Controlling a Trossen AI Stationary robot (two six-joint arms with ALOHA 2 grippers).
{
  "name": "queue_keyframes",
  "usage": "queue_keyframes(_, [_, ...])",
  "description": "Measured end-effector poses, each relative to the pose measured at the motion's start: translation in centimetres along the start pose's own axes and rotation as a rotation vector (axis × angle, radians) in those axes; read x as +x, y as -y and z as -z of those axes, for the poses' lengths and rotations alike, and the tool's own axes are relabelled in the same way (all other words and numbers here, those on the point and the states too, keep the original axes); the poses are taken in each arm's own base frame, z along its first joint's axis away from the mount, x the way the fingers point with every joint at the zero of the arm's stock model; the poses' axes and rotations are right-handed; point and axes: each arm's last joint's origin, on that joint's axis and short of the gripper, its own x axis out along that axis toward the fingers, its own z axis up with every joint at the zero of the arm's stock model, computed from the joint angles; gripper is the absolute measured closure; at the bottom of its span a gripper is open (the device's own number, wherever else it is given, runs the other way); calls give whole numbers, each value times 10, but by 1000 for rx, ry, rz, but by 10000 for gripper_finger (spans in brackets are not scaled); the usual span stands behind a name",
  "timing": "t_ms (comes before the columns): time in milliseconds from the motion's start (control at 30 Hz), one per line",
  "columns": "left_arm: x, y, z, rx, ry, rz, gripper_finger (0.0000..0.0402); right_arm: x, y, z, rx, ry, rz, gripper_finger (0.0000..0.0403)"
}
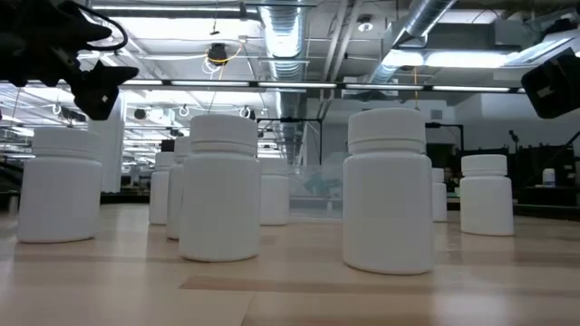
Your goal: Pick and place pill bottles into a basket
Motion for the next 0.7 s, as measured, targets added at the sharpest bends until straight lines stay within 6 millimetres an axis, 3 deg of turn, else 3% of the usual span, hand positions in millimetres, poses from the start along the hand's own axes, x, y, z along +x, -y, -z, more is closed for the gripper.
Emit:
queue_keyframes(433, [0, -1, -1, -18, 16, -28, 150, 0, -1, -2, 19, 37, -9, 101])
queue_keyframes(533, [0, -1, -1, -71, 17, -28, 150, -1, -4, -17, 149, 179, -57, 101])
queue_keyframes(700, [0, -2, -2, -326, 51, -65, 150, -10, -10, -41, 360, 416, -178, 101])
